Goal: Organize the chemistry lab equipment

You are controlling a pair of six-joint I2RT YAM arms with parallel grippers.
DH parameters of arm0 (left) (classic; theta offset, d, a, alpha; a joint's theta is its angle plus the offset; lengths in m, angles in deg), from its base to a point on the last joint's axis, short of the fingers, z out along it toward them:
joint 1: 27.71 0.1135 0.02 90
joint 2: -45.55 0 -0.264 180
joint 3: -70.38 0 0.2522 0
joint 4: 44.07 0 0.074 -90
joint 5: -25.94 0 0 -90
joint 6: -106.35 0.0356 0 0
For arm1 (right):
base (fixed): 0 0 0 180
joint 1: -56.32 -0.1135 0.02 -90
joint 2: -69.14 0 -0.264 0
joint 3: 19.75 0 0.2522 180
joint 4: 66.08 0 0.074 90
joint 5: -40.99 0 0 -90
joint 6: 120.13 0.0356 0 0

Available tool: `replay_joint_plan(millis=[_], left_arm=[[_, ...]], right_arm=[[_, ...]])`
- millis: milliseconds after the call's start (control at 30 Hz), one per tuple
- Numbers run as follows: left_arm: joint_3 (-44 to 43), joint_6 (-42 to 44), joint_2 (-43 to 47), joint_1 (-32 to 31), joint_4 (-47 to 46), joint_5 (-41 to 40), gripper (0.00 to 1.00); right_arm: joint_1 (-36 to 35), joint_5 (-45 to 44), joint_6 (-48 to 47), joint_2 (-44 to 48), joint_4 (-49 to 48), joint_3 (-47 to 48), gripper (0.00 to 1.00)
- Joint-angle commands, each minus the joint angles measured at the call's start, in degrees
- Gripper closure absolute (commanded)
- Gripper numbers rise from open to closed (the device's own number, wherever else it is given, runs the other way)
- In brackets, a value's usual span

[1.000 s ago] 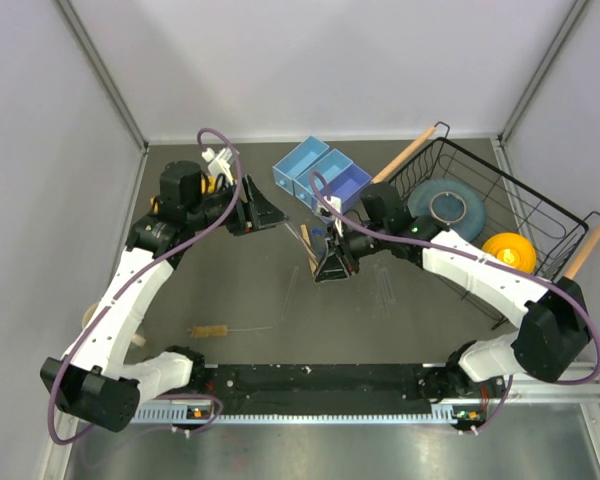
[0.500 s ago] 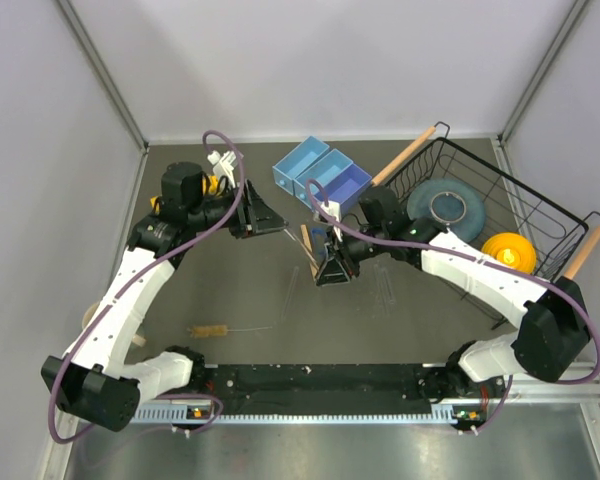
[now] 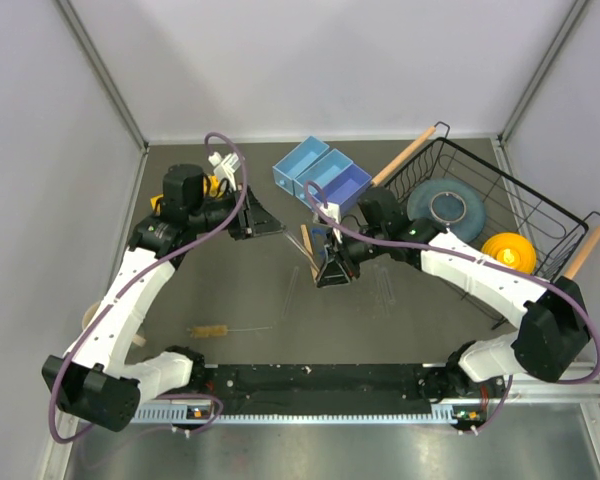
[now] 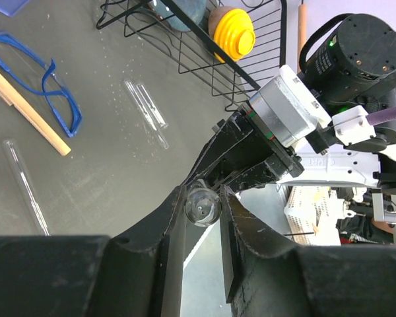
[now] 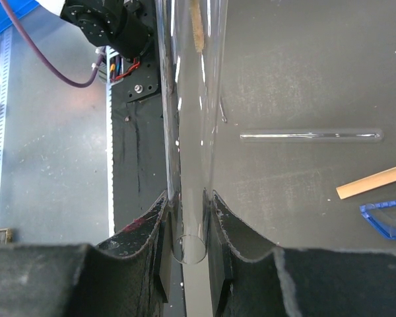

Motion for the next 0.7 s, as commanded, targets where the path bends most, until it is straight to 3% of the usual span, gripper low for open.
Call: replay_joint_plan(millis=[0, 67, 167, 267, 333, 667], left_arm=[[-1.53, 3.65, 0.0, -0.02, 2.62, -2.29, 0.87], [-1.97, 5.14, 0.44, -0.02, 4.29, -3.96, 0.89], [-2.23, 8.12, 0.88, 0.07, 7.01, -10.11, 0.89], [-1.88, 10.76, 1.05, 0.51, 10.0, -17.49, 0.89], [-1.09, 11.65, 1.05, 1.65, 11.15, -22.31, 0.89], [-1.97, 17.89, -1.05, 10.96, 10.98, -36.57, 0.88]], right_arm=[[-0.95, 0.73, -1.71, 0.74, -1.73, 0.47, 0.9], [-0.95, 0.56, -2.23, 0.82, -1.29, 0.64, 0.87], [-0.96, -0.76, -3.54, 1.26, -0.42, 0.91, 0.69], [-1.04, -2.69, -5.48, 1.96, 0.55, 1.26, 0.44], [-0.78, -4.54, -6.62, 2.66, 1.52, 1.35, 0.35], [2.82, -5.33, -7.33, 5.13, 1.79, 0.65, 0.33]])
